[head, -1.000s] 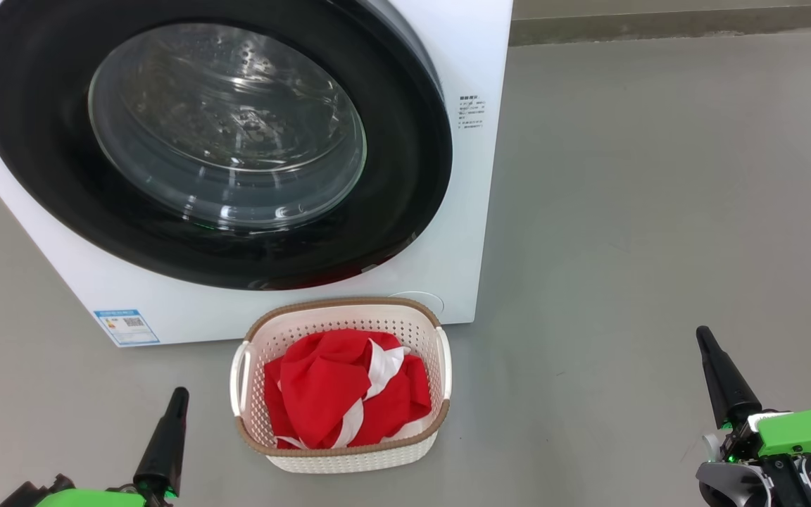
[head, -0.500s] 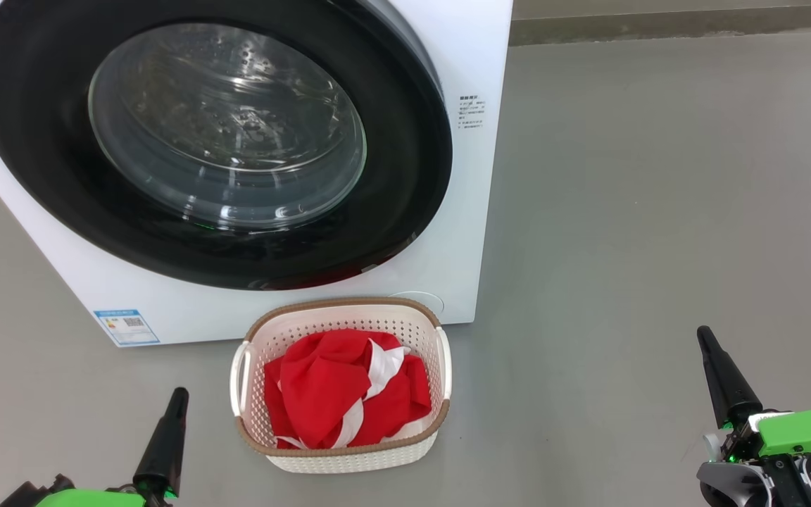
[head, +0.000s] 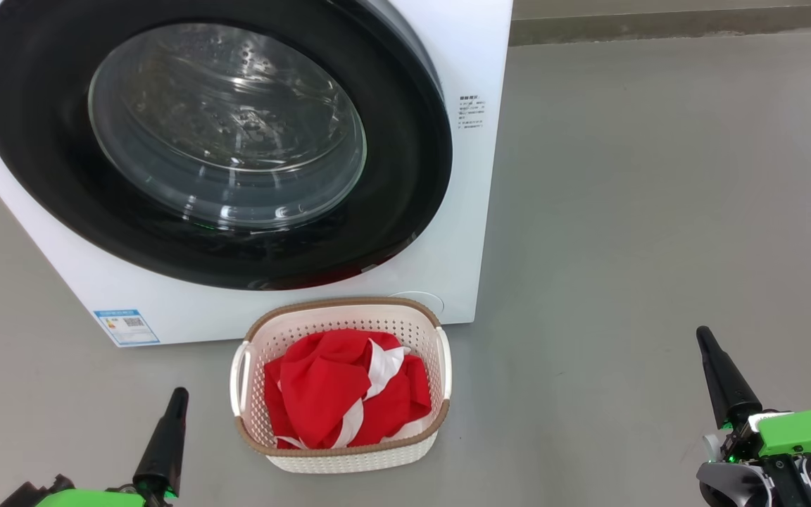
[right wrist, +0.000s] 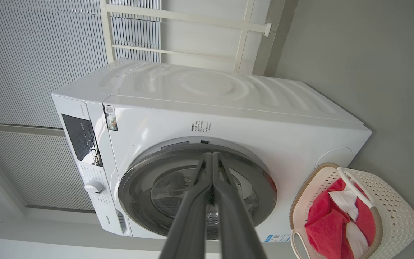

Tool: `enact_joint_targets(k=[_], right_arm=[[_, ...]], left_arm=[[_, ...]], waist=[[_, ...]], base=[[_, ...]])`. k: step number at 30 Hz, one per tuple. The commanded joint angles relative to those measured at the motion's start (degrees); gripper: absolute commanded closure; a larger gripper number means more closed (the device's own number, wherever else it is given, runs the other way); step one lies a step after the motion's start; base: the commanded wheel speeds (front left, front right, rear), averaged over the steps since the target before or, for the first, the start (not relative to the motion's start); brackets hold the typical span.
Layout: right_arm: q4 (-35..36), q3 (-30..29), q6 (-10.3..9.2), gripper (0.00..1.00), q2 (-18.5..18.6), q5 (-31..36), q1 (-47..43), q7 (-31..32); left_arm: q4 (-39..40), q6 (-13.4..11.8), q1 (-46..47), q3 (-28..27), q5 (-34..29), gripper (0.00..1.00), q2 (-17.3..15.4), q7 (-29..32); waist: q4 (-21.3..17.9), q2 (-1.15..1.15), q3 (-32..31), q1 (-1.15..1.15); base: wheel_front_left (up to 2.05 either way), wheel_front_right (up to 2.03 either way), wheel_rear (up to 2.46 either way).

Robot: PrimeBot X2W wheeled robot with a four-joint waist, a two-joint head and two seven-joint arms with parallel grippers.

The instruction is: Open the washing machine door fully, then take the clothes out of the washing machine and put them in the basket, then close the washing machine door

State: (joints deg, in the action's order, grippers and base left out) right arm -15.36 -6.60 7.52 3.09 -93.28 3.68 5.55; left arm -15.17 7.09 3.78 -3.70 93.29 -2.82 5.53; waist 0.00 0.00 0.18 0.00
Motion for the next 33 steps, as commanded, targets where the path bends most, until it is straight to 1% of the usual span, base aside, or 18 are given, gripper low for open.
enact_joint_targets(k=[1, 33], right_arm=[[1.39, 0.97, -0.03, 1.00, 0.45, 0.37, 2.42, 0.21], [1.37, 0.64, -0.03, 1.00, 0.21, 0.65, 2.45, 0.48]], left_arm=[[1.15, 0.40, 2.34, -2.06, -0.49, 1.00, -0.63, 0.34], [1.14, 0.40, 2.36, -2.35, -0.74, 1.00, -0.43, 0.58]], waist=[[0.00, 0.00, 0.00, 0.00], [0.00, 0.00, 0.00, 0.00]], base=[[0.00, 0.00, 0.00], [0.00, 0.00, 0.00]])
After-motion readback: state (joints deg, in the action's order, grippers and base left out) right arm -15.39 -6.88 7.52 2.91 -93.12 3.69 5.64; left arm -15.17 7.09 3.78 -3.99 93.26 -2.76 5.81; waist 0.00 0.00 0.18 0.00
